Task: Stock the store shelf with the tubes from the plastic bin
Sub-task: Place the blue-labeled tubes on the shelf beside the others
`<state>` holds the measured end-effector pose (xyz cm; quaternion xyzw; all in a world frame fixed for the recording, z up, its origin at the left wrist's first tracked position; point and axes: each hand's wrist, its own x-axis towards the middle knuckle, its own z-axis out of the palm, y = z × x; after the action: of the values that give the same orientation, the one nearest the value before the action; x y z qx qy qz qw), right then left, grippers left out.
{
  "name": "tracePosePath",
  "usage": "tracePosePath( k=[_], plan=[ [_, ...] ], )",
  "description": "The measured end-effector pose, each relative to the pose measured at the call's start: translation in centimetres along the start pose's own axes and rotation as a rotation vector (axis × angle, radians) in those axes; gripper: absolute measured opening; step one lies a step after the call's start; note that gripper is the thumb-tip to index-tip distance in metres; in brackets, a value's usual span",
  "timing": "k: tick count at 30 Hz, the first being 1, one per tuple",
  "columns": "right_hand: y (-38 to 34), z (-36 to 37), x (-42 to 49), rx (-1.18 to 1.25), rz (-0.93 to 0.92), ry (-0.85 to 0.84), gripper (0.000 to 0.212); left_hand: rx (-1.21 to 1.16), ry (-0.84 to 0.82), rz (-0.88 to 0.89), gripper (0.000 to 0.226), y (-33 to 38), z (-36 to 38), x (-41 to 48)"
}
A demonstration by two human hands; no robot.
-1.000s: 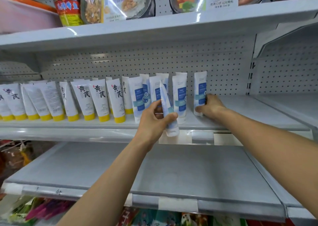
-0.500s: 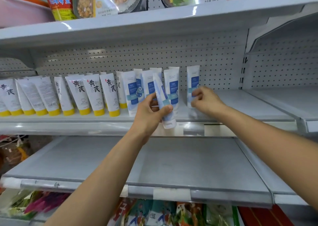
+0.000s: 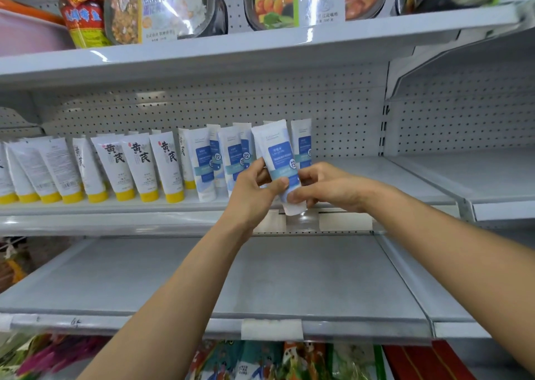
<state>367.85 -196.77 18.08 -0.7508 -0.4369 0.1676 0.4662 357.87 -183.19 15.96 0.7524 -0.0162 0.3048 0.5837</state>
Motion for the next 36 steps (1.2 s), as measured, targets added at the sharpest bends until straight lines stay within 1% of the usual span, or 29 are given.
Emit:
tracePosePath(
  k=[1,3,6,7,9,12,16,19,28,31,34,36],
  plan=[
    [0.1,-0.1,-0.1,-0.01,-0.006,0.02,0.03,0.076,0.0,0.019,0.03,0.0,0.0,0.1],
    [0.2,-0.4,-0.1,-0.014,-0.013,0.103,0.027,0.314,0.028,0.06,0.032,-0.4,-0.4,0.3],
    [0.5,-0.6,0.3,-0.011,0.0,0.282,0.031,0.827,0.114,0.126,0.045,-1.4,-1.3,0.4],
    [0.7,-0.6,0.5,-0.013,0.0,0.328,0.033,0.966,0.131,0.158,0.048,-1.7,-1.5,0.3],
    [1.0,-0.7,0.9,-0.038,0.003,0.385,0.037,1.096,0.143,0.197,0.053,-2.2,-1.8,0.4],
    [1.6,-0.7,1.6,-0.113,0.032,0.43,0.043,1.152,0.149,0.194,0.059,-2.6,-1.9,0.5],
    [2.5,-0.5,2.6,-0.161,0.058,0.452,0.047,1.203,0.14,0.189,0.062,-2.7,-2.2,0.6],
    [3.1,-0.4,3.2,-0.169,0.067,0.45,0.049,1.181,0.13,0.176,0.061,-3.0,-2.5,0.7],
    [3.7,-0.2,4.3,-0.159,0.09,0.467,0.043,1.072,0.083,0.124,0.057,-3.6,-2.9,1.1],
    [3.5,-0.1,4.1,-0.176,0.107,0.445,0.045,1.055,0.073,0.108,0.056,-3.4,-2.9,0.9],
    [3.4,0.1,3.1,-0.262,0.143,0.456,0.053,1.044,0.075,0.107,0.055,-3.0,-2.8,0.3],
    [3.2,0.1,1.6,-0.407,0.152,0.49,0.06,1.019,0.079,0.122,0.053,-2.6,-2.8,-0.4]
  ],
)
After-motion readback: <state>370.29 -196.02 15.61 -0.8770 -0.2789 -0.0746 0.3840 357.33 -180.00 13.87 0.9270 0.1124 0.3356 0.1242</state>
